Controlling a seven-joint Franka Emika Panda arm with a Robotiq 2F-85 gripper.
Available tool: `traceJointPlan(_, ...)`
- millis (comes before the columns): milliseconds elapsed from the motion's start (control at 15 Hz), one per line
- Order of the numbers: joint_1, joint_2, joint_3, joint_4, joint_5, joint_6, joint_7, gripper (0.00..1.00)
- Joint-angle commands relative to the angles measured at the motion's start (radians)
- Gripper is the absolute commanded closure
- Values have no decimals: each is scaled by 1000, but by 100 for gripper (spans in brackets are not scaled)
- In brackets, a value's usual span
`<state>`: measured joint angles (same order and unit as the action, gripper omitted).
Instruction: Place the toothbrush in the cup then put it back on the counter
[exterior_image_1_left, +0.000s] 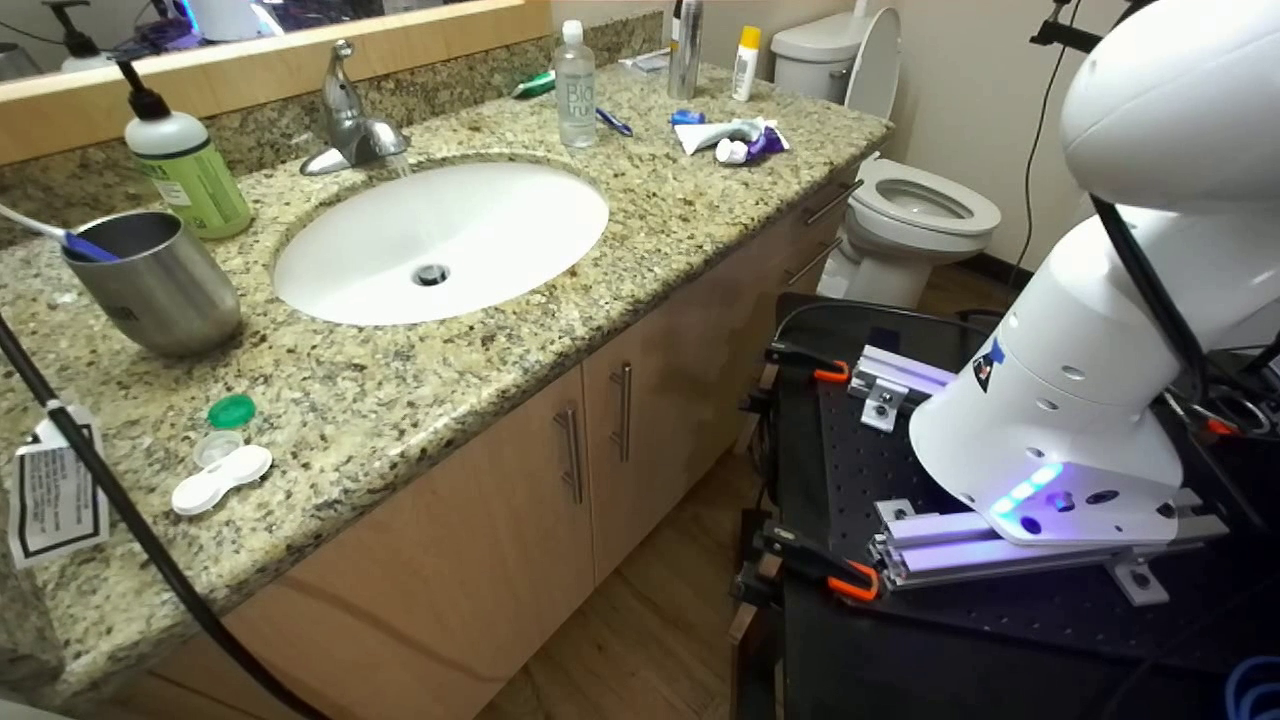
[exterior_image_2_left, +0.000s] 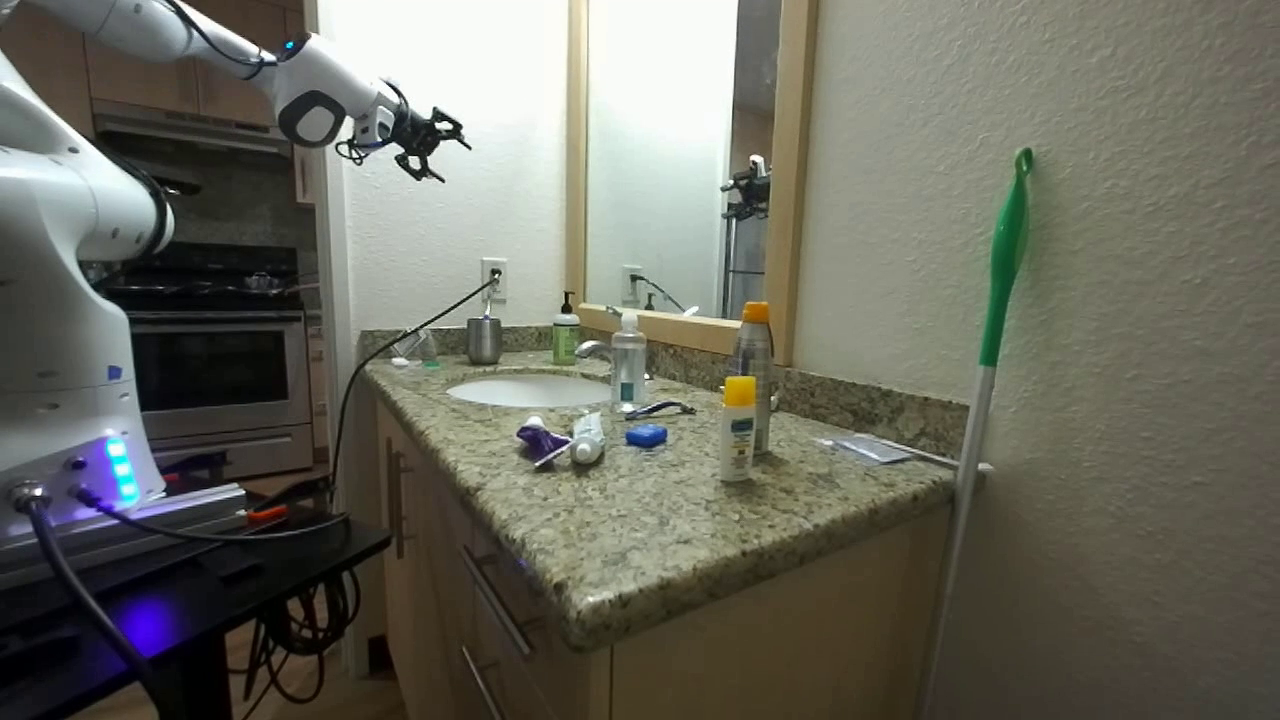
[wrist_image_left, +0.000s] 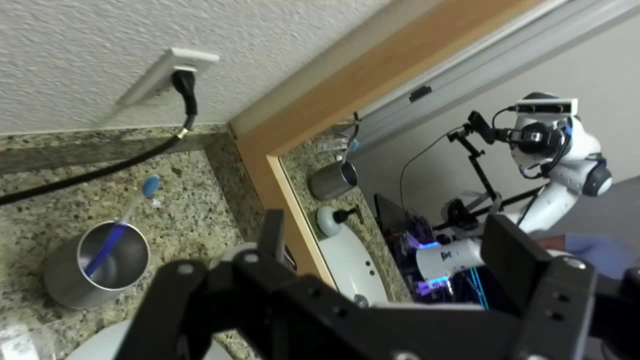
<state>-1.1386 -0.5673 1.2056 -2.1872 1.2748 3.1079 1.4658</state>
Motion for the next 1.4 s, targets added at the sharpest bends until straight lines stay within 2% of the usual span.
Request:
traceJointPlan(0,36,245,-135,100,81,-43,-169,0)
traceJointPlan(67,50,297,-191,123,96,-71,-218,0)
traceJointPlan(200,-2,410,-205,204,139,-138,-311,0)
traceJointPlan(267,31,469,-227,206,214,-138,-402,0)
traceJointPlan(333,108,467,-232,160,325,-108,-455,0)
traceJointPlan(533,111,505,-202,125,577,-223,-621,0)
traceJointPlan(600,108,578,-195,112,597,-259,-676,0)
traceJointPlan(667,307,528,-392,134,524,-185,-600,0)
traceJointPlan(733,350,537,-426,117,534,-195,-617,0)
traceJointPlan(800,422,539,-497,117,530,-193,-615,0)
traceJointPlan(933,484,535,-569,126,528,-192,-615,0)
traceJointPlan(1000,489,535,-574,128,527,-192,-615,0)
traceJointPlan(1067,338,531,-404,120,494,-160,-560,0)
traceJointPlan(1133,383,558,-432,116,436,-137,-489,0)
traceJointPlan(1200,381,600,-432,99,317,-196,-367,0)
traceJointPlan(1333,385,717,-427,142,220,-222,-296,0)
